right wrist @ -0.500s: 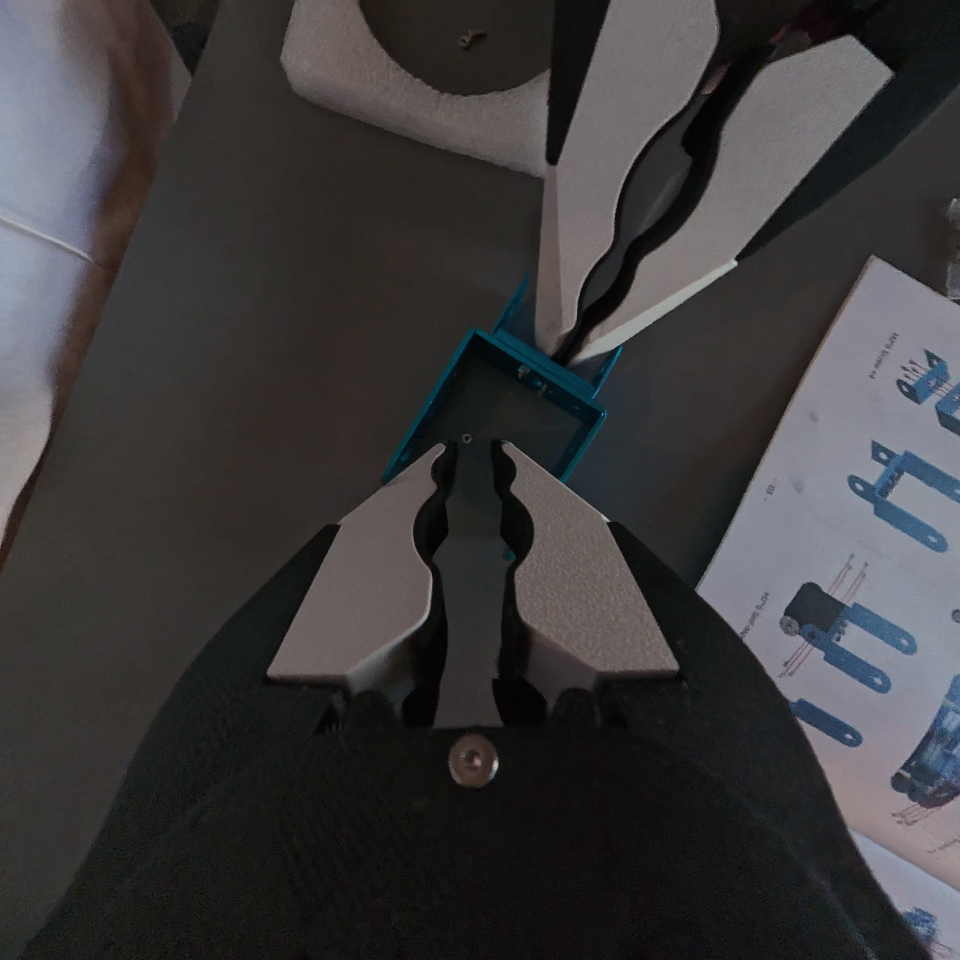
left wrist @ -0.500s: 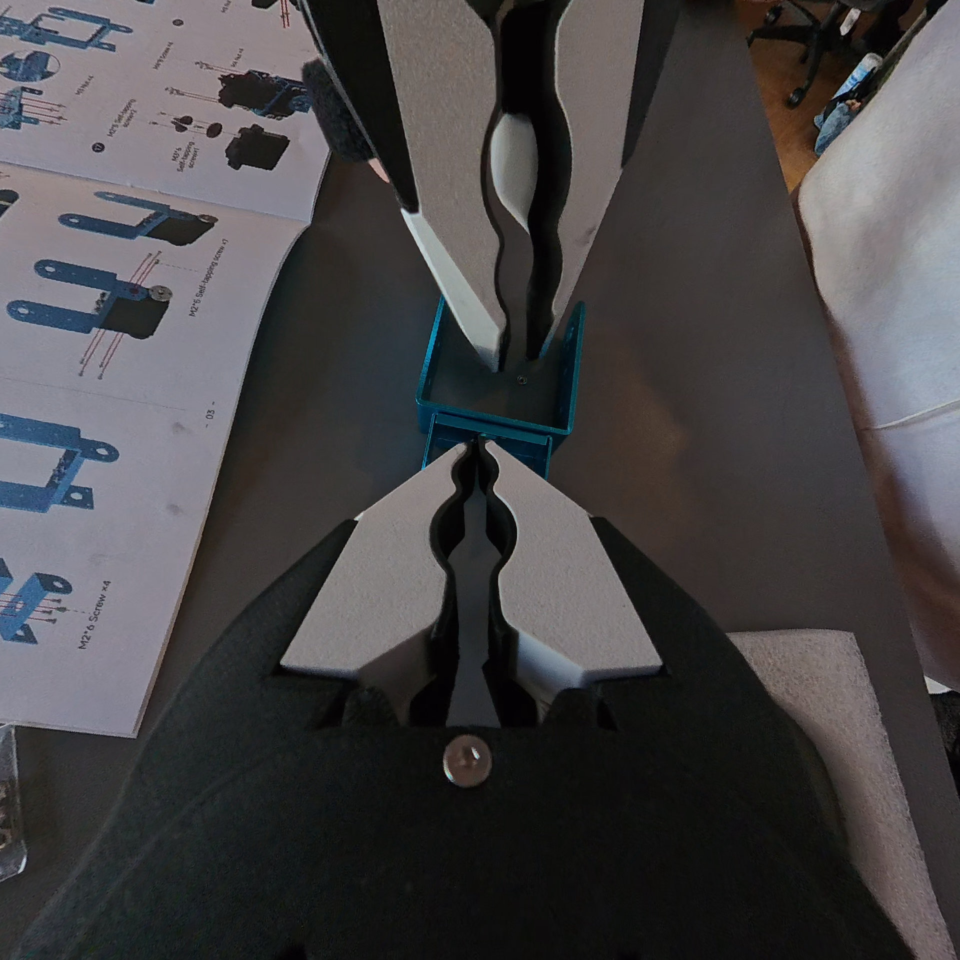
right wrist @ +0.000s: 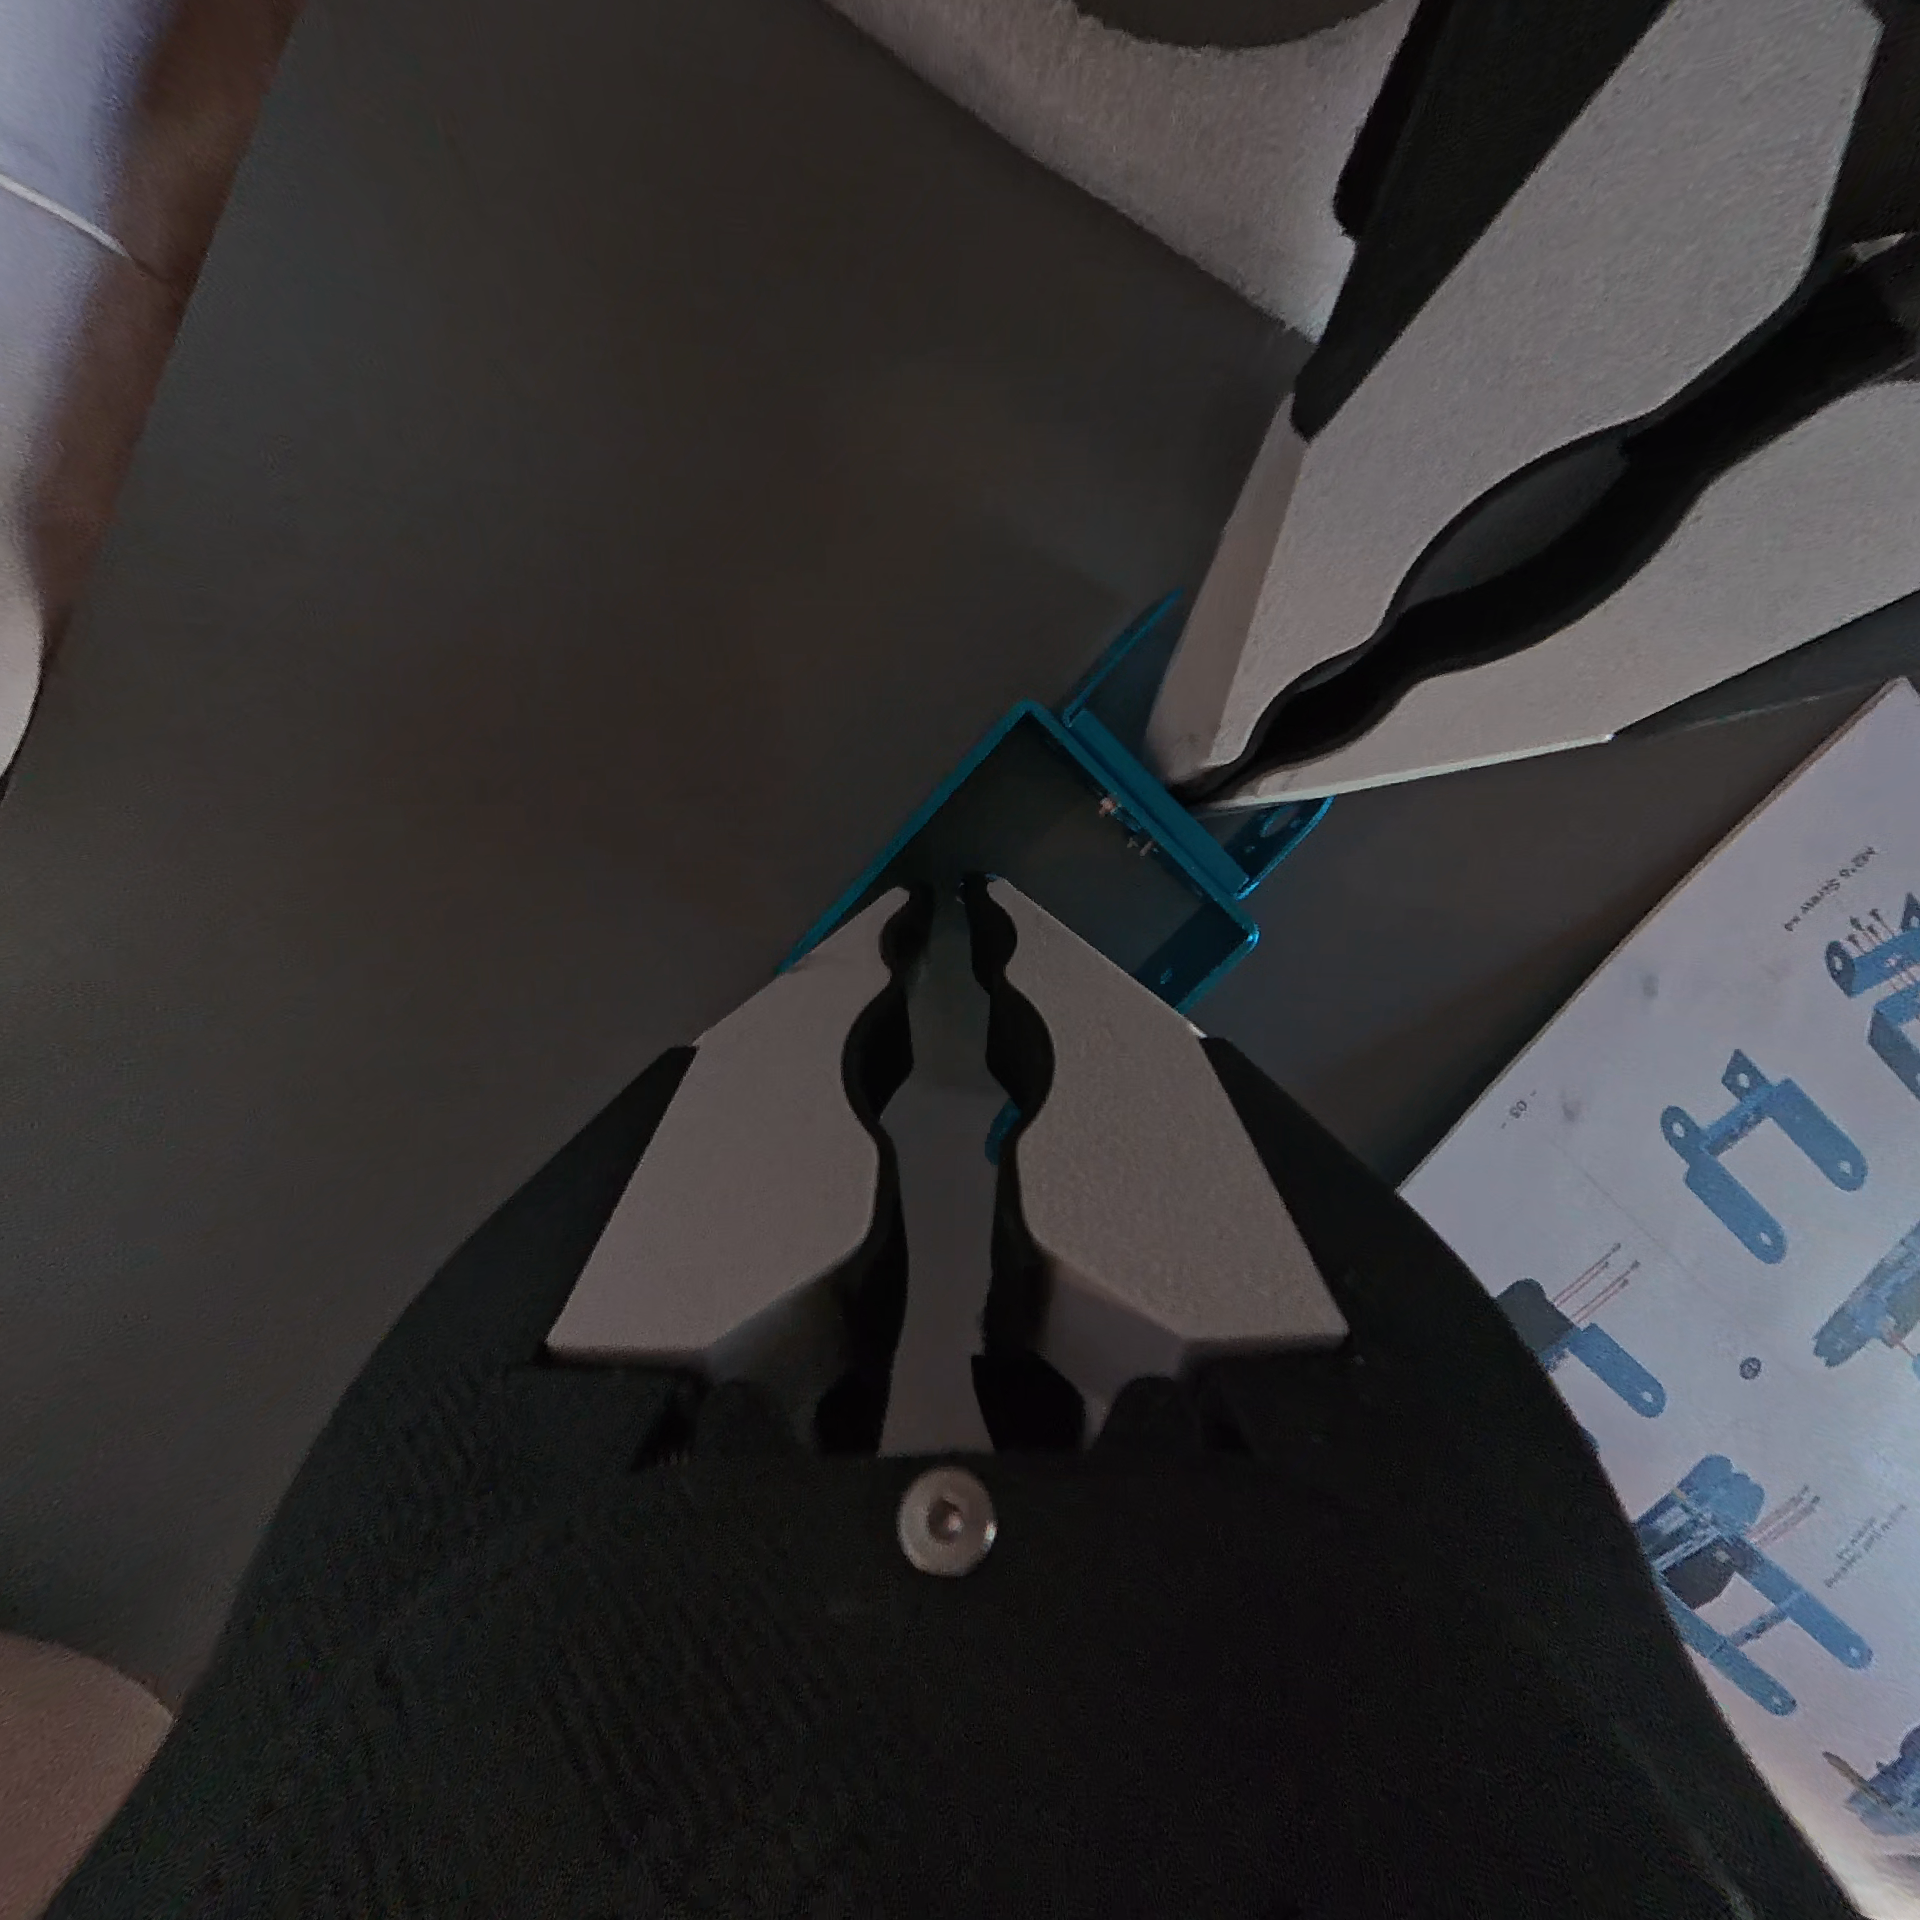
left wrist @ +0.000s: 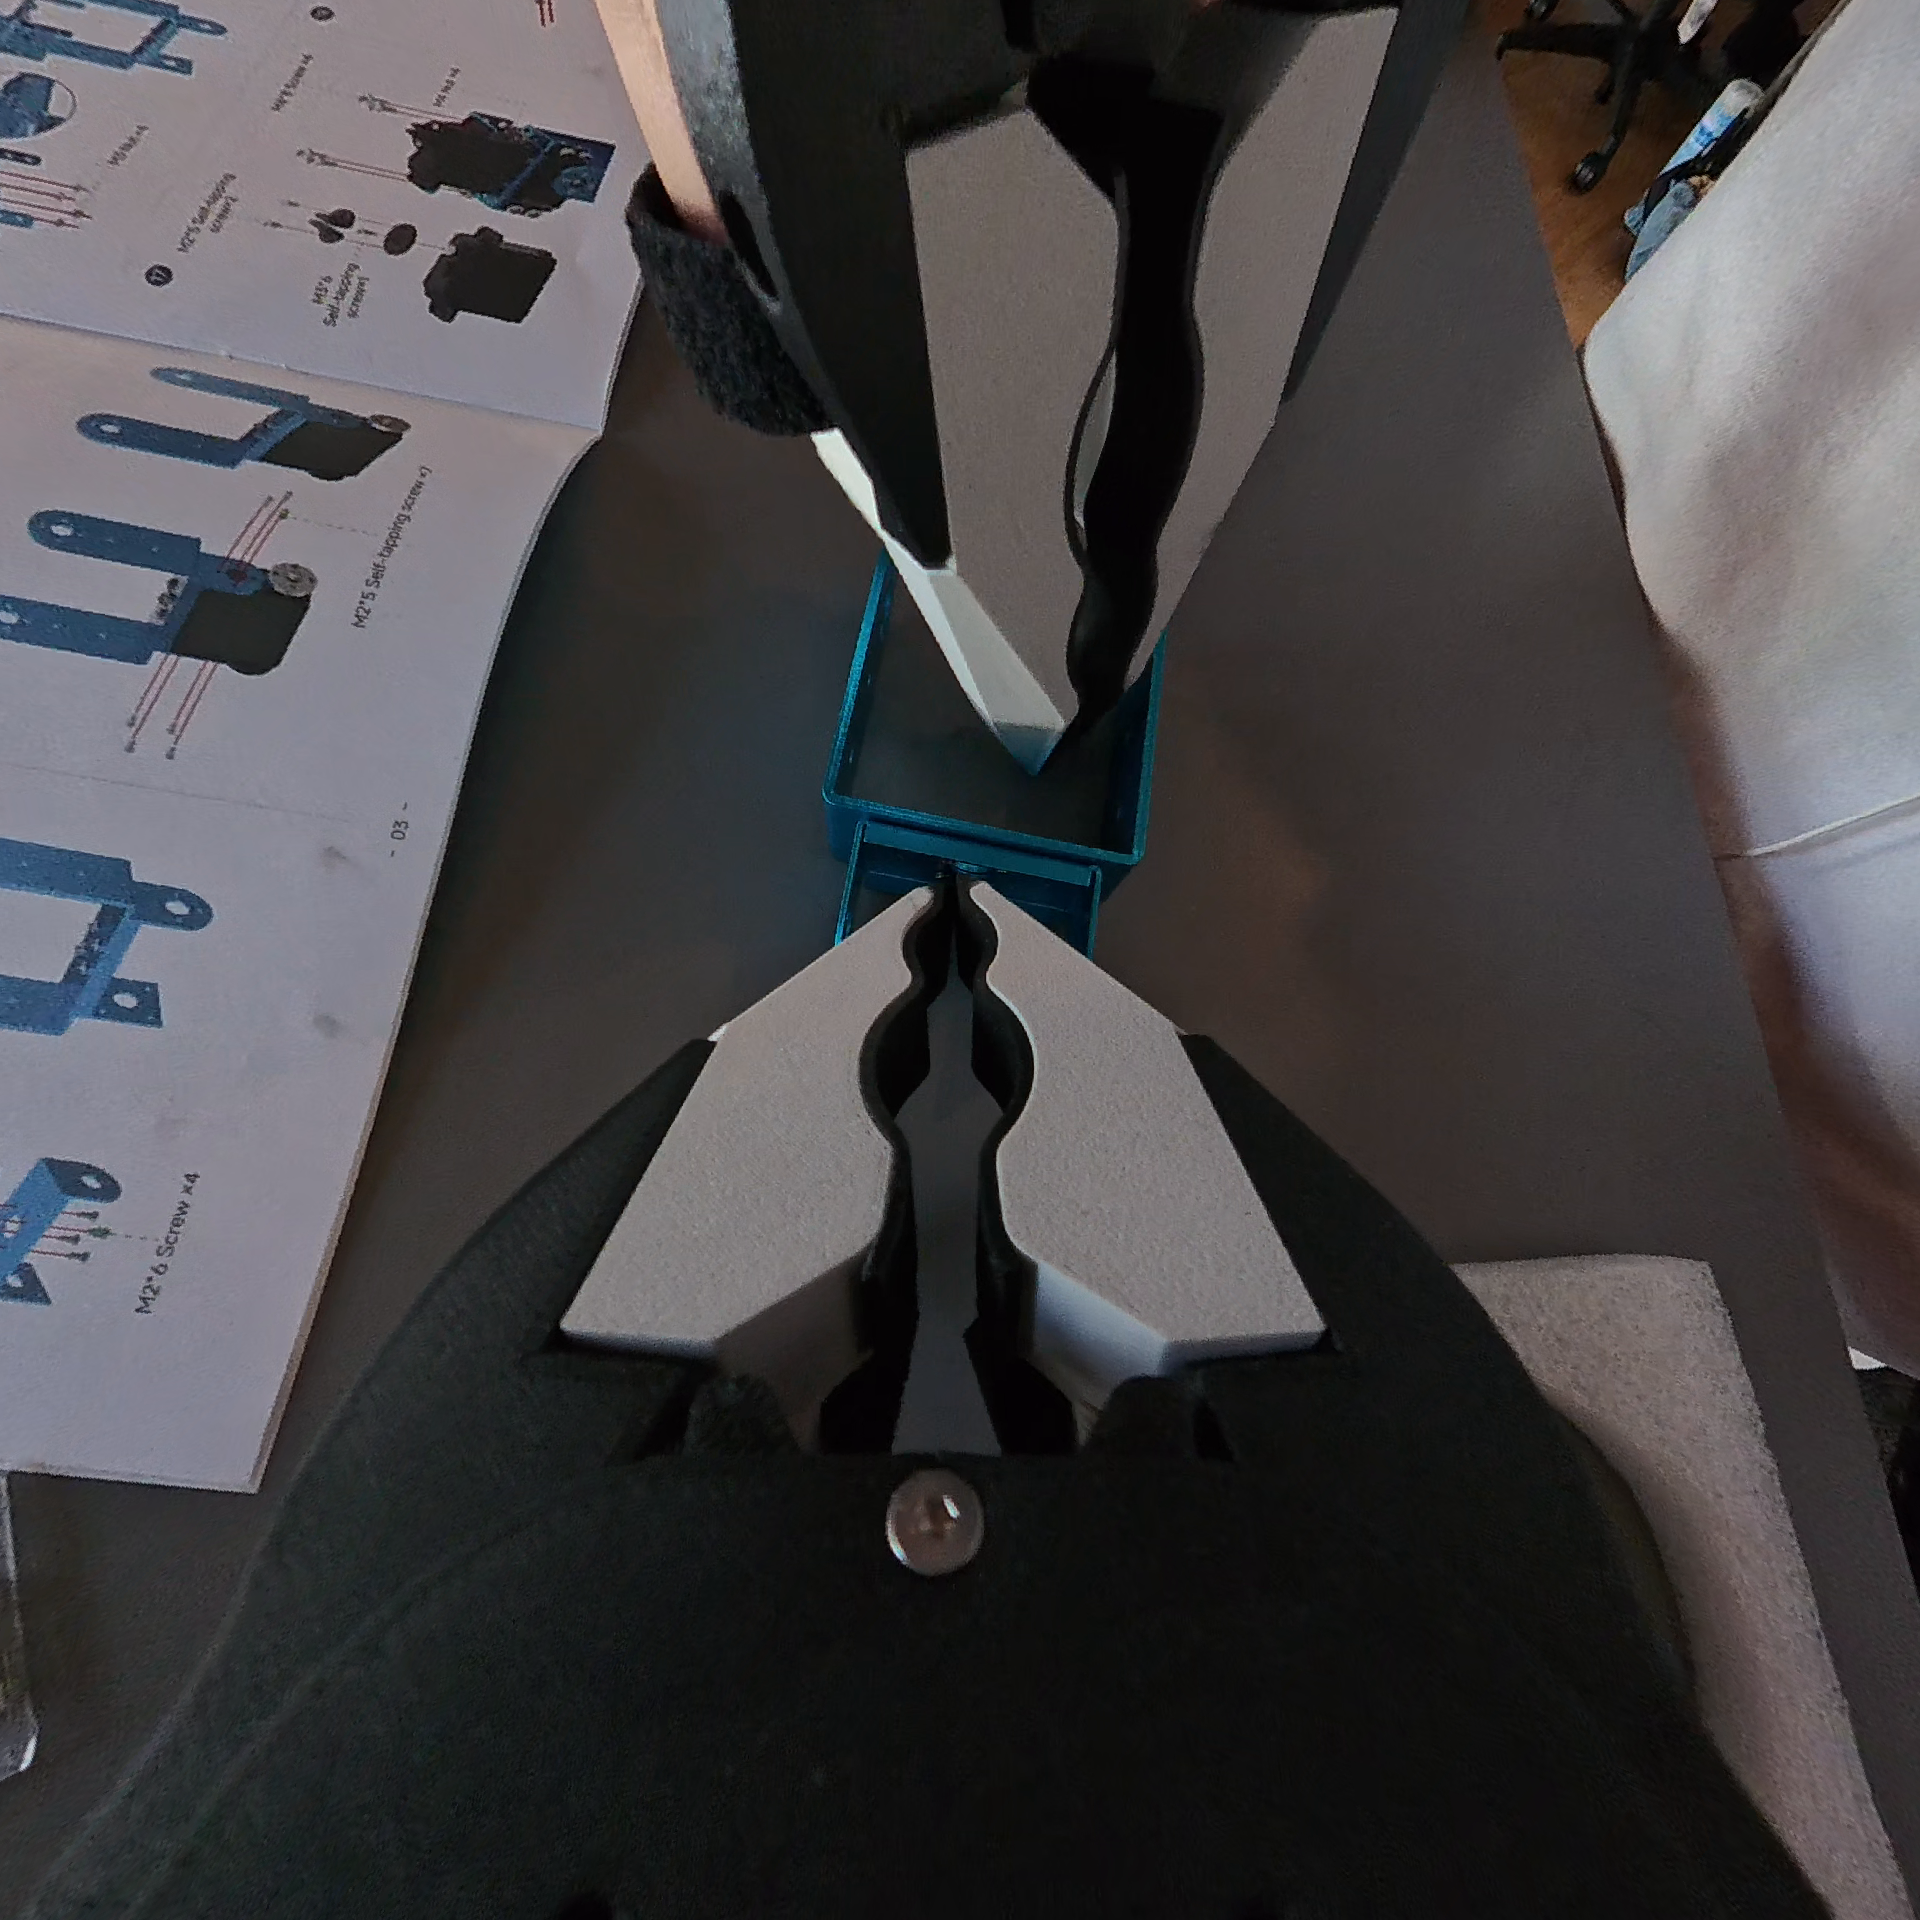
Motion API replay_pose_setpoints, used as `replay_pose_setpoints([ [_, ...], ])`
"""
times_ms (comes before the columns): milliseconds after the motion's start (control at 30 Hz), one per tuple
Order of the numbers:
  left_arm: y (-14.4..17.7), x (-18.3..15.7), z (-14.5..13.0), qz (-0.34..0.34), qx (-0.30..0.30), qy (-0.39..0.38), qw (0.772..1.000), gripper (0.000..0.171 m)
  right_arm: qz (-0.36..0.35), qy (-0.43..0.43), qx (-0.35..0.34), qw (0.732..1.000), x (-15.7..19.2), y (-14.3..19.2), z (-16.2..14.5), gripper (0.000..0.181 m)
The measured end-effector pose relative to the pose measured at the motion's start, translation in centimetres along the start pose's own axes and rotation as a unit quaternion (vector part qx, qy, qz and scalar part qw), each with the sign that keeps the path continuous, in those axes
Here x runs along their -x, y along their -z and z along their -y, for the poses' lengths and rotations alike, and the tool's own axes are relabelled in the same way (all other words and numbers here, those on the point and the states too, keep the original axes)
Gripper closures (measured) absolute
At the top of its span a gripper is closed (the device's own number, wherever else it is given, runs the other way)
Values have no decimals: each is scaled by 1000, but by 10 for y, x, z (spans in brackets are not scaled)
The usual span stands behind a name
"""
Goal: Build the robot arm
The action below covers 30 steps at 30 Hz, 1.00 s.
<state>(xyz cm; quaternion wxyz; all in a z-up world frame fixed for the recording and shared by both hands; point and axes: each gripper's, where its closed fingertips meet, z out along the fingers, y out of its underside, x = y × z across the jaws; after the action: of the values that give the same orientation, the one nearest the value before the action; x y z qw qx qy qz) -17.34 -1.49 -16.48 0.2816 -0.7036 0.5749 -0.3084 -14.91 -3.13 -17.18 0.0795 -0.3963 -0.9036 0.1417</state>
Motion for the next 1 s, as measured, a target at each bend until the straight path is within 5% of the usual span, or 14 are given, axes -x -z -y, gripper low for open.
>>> replay_pose_setpoints([
  [1000, -1, -3, 2, -1, -2, -1, 1000, 171, 1, -62, -5, 998, -7, 0, -1, 179],
])
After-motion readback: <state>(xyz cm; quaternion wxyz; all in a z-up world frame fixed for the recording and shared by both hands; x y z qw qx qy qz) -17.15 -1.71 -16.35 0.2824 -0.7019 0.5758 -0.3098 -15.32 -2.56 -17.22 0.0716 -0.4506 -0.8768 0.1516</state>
